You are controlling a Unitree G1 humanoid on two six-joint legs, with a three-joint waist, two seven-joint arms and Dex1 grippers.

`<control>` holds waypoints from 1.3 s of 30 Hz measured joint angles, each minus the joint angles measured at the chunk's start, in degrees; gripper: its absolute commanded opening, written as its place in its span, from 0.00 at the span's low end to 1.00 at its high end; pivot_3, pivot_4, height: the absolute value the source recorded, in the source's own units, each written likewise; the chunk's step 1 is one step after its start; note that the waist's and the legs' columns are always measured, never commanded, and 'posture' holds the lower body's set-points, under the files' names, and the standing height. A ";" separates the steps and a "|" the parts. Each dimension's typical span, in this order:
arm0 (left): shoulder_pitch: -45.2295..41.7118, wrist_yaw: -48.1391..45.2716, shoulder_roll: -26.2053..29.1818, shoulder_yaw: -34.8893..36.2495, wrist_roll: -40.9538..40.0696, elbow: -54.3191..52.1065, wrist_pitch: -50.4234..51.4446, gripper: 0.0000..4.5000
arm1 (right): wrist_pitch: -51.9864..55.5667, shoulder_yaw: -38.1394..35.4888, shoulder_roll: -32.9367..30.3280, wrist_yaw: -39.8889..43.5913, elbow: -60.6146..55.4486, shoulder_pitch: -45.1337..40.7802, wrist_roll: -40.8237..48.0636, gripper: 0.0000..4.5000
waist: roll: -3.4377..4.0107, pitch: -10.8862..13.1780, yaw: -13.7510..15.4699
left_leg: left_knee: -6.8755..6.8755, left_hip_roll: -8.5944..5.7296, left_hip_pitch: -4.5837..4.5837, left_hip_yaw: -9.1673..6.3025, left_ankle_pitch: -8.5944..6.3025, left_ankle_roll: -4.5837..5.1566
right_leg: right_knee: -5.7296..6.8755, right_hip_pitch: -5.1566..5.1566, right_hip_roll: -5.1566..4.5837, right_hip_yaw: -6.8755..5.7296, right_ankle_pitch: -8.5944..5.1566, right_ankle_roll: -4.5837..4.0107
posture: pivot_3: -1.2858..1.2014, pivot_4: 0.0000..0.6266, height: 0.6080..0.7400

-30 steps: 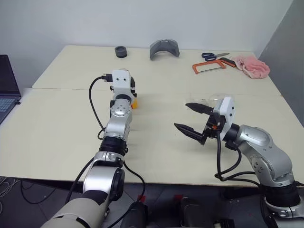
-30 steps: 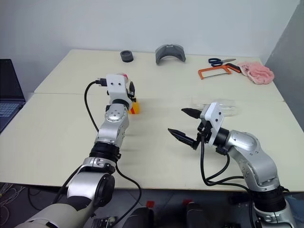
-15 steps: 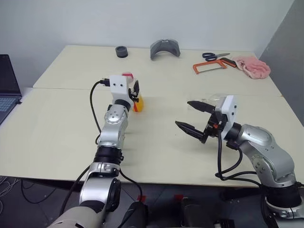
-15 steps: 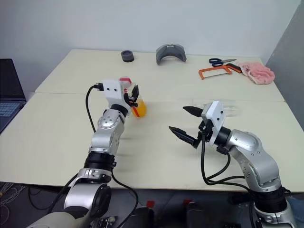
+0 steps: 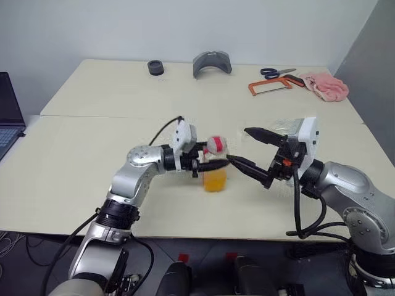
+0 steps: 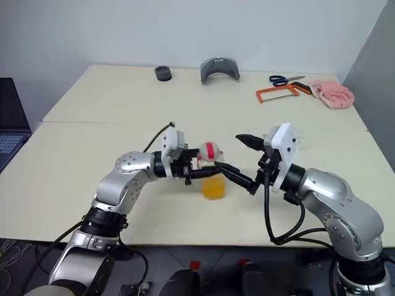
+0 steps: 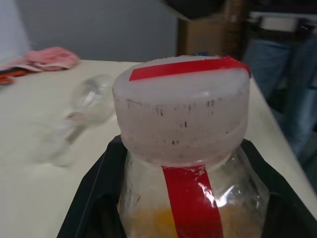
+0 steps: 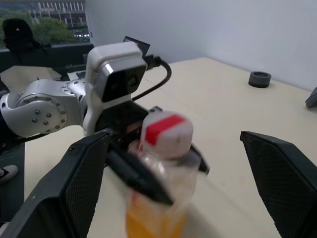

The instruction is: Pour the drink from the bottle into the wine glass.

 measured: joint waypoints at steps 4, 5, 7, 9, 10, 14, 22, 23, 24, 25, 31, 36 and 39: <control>-1.74 -3.30 -1.13 -1.12 1.19 2.26 -2.57 0.48 | 2.61 2.28 0.07 -2.20 -0.47 -2.81 0.73 1.00 | 0.00 0.00 0.10 | 0.02 -0.01 -0.04 0.01 -0.01 0.01 | 0.00 0.00 -0.01 -0.02 0.00 0.00 | 0.52 0.24 1.00; -2.22 -3.56 -1.73 -1.15 1.34 2.83 -3.21 0.48 | 2.97 2.95 0.07 -2.32 -0.49 -3.15 0.71 1.00 | 0.00 0.00 0.12 | 0.02 -0.01 -0.04 0.01 -0.01 0.01 | -0.01 0.00 -0.01 -0.03 0.00 0.00 | 0.52 0.24 1.00; -3.06 -3.97 -2.47 -1.20 1.98 4.08 -4.39 0.48 | 3.20 4.51 0.03 -2.43 -0.48 -3.49 0.28 1.00 | 0.00 0.00 0.10 | 0.03 -0.02 -0.05 0.01 -0.01 0.02 | -0.01 0.00 -0.01 -0.02 0.00 0.00 | 0.52 0.24 1.00; -3.53 -4.52 -3.10 -1.22 2.37 5.08 -5.34 0.48 | 3.15 6.07 -0.16 -2.36 -0.45 -3.60 -0.86 1.00 | 0.00 0.00 0.09 | 0.02 -0.02 -0.05 0.01 -0.01 0.02 | -0.01 0.00 -0.01 -0.02 0.00 0.00 | 0.52 0.24 1.00; -3.70 -4.70 -3.37 -1.22 2.80 5.64 -6.03 0.48 | 3.13 6.95 -0.27 -2.32 -0.43 -3.64 -1.61 1.00 | 0.00 0.00 0.09 | 0.02 -0.02 -0.04 0.00 -0.01 0.02 | -0.01 0.00 -0.01 -0.03 0.00 0.00 | 0.52 0.24 1.00; -4.03 -4.75 -3.99 -1.22 3.73 6.91 -7.58 0.48 | 2.32 9.19 0.44 -2.65 0.76 -3.65 -4.41 1.00 | 0.00 0.00 0.08 | 0.02 -0.02 -0.05 -0.01 -0.01 0.02 | -0.01 -0.01 -0.01 -0.02 0.00 0.00 | 0.52 0.24 1.00; -4.11 -4.69 -4.10 -1.19 4.67 7.96 -9.36 0.48 | 0.77 10.49 4.27 -3.88 2.85 -4.40 -7.66 0.80 | 0.00 0.00 0.08 | 0.02 -0.01 -0.05 -0.08 -0.01 0.02 | -0.01 -0.02 -0.02 -0.02 0.00 0.00 | 0.52 0.24 1.00; -4.11 -4.67 -4.11 -1.19 4.74 7.97 -9.67 0.48 | 0.63 10.56 4.51 -3.85 3.02 -4.40 -7.78 0.71 | 0.00 0.00 0.08 | 0.02 -0.01 -0.05 -0.08 -0.01 0.02 | 0.00 -0.02 -0.02 -0.02 0.00 0.00 | 0.52 0.24 1.00; -4.10 -4.70 -4.08 -1.19 4.91 7.98 -9.86 0.48 | 0.46 10.52 4.61 -3.88 3.34 -4.45 -8.17 0.63 | 0.00 0.00 0.08 | 0.02 -0.01 -0.05 -0.09 -0.01 0.02 | 0.00 -0.02 -0.02 -0.02 0.00 0.00 | 0.52 0.24 1.00; -4.10 -4.76 -4.08 -1.19 5.21 7.98 -9.94 0.48 | 0.38 10.37 4.63 -3.89 3.79 -4.53 -8.30 0.55 | 0.00 0.00 0.08 | 0.02 -0.01 -0.05 -0.08 -0.01 0.02 | 0.00 -0.02 -0.02 -0.02 0.00 0.00 | 0.52 0.24 1.00; -4.08 -4.62 -4.11 -1.08 5.46 8.07 -10.15 0.48 | -0.93 10.10 4.05 -0.78 6.34 -5.63 -8.50 0.41 | 0.00 0.00 0.07 | 0.02 -0.02 -0.04 -0.07 -0.01 0.02 | -0.01 -0.02 -0.01 -0.02 0.00 0.00 | 0.52 0.24 1.00; -4.20 -5.17 -4.56 -0.64 5.34 8.11 -11.04 0.48 | -7.35 11.86 -1.58 13.14 14.19 -11.47 -9.65 0.41 | 0.01 0.01 0.06 | 0.02 -0.06 -0.05 0.02 -0.01 0.03 | -0.03 -0.02 -0.01 -0.05 0.00 0.00 | 0.52 0.24 1.00; -4.75 -6.74 -5.12 -0.87 5.33 8.20 -10.93 0.48 | -16.27 16.14 -7.29 28.83 22.15 -19.34 -13.37 0.41 | 0.09 0.07 -0.01 | 0.04 -0.09 -0.04 0.10 -0.01 0.03 | -0.07 -0.02 0.01 -0.06 0.00 0.01 | 0.52 0.24 1.00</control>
